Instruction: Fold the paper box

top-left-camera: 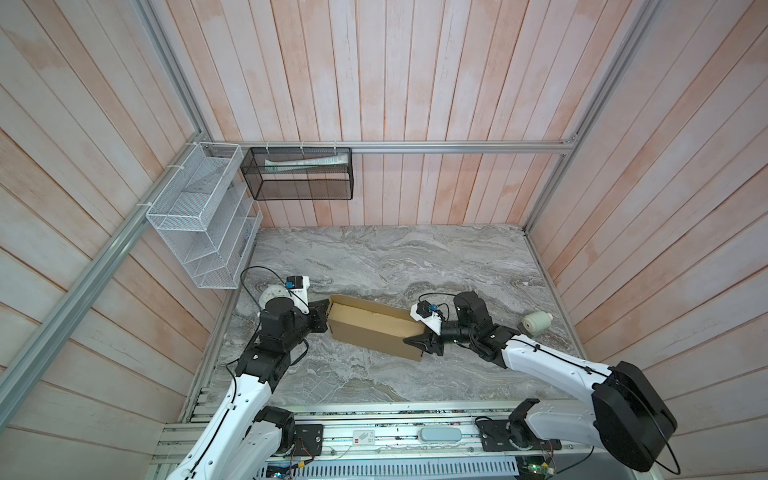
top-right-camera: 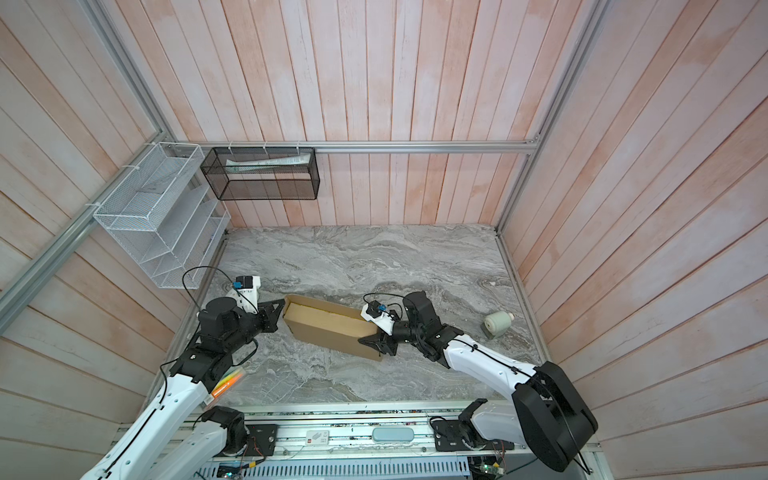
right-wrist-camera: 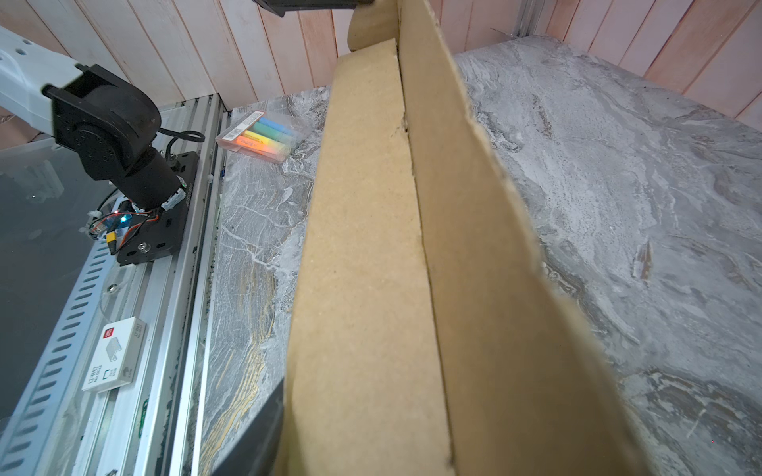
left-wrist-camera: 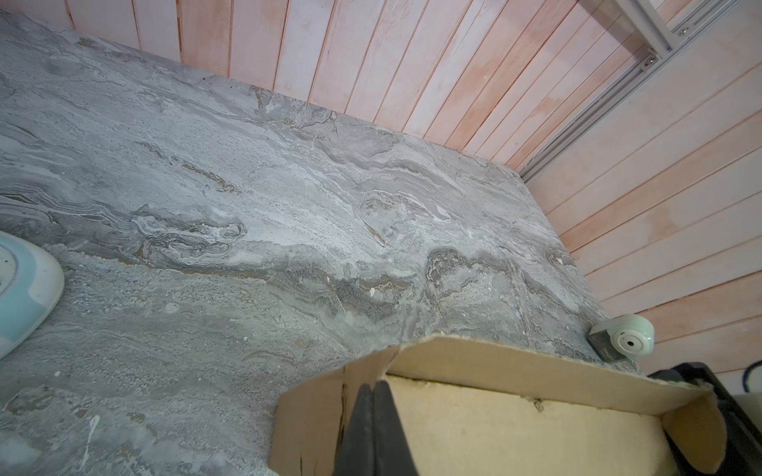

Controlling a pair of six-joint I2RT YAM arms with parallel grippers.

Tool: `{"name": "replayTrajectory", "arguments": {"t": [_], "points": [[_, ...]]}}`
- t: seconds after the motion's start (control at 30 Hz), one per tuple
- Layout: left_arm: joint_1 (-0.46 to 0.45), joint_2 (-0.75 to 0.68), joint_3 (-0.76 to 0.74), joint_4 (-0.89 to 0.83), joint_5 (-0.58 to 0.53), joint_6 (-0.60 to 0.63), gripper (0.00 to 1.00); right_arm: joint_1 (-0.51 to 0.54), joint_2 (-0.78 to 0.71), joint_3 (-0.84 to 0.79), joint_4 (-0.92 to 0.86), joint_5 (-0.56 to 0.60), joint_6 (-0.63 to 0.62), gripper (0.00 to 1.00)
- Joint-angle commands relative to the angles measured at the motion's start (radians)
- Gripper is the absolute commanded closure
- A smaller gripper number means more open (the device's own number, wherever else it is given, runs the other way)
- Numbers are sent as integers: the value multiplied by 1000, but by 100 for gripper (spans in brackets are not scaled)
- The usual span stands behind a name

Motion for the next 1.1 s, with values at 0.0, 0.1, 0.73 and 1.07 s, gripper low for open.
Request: {"name": "replayTrajectory", "arguments": {"t": [0.0,0.1,0.73,1.07], "points": [[2,2,-40,-46,-58,-7,100,-7,10,23,13,-40,-4,89],[1,-2,-45,-47,-65,-8,100,-8,11,25,13,-41,-3,88],[0,-10,-76,-38,-79,-11,100,-9,-10,19,23,-41,-12,52],[0,-7,-75,-35,-71,-9,100,-8,-41,5,53,-38,-18,39]]}}
